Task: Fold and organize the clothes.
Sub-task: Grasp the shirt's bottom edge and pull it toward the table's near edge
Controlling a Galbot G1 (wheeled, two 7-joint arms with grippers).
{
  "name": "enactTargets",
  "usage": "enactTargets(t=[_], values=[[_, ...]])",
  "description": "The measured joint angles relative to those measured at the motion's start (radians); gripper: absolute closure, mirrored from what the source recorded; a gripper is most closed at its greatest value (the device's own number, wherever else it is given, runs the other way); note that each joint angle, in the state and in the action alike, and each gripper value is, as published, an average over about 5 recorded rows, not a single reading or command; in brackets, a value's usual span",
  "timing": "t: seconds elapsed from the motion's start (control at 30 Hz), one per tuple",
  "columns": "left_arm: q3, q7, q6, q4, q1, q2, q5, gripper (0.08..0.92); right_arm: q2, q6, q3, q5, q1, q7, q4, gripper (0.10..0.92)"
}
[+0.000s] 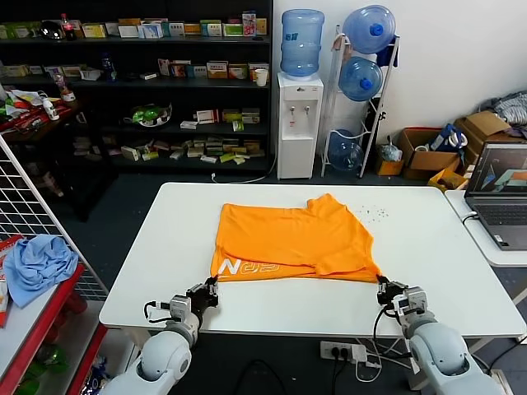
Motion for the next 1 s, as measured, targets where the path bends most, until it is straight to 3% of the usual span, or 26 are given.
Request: enactTargets(t=[0.67, 0.8, 1.0], values=[[-0.061, -0.04, 0.051, -0.253, 0.252, 0.119, 0.019, 0.9, -0.044, -0.047, 0.08, 0.013, -0.265, 0.055, 0.219, 0.897], [-0.075, -0.042, 0.06, -0.29, 0.292, 0.127, 0.028, 0.861, -0.047, -0.056, 0.084, 0.018, -0.286, 0.062, 0.249, 0.826], [-0.08, -0.047, 0.077, -0.324, 0.306, 0.13, 0.034, 0.696, -0.061, -0.054, 0.096, 0.048, -0.286, 0.081, 0.286, 0.662]])
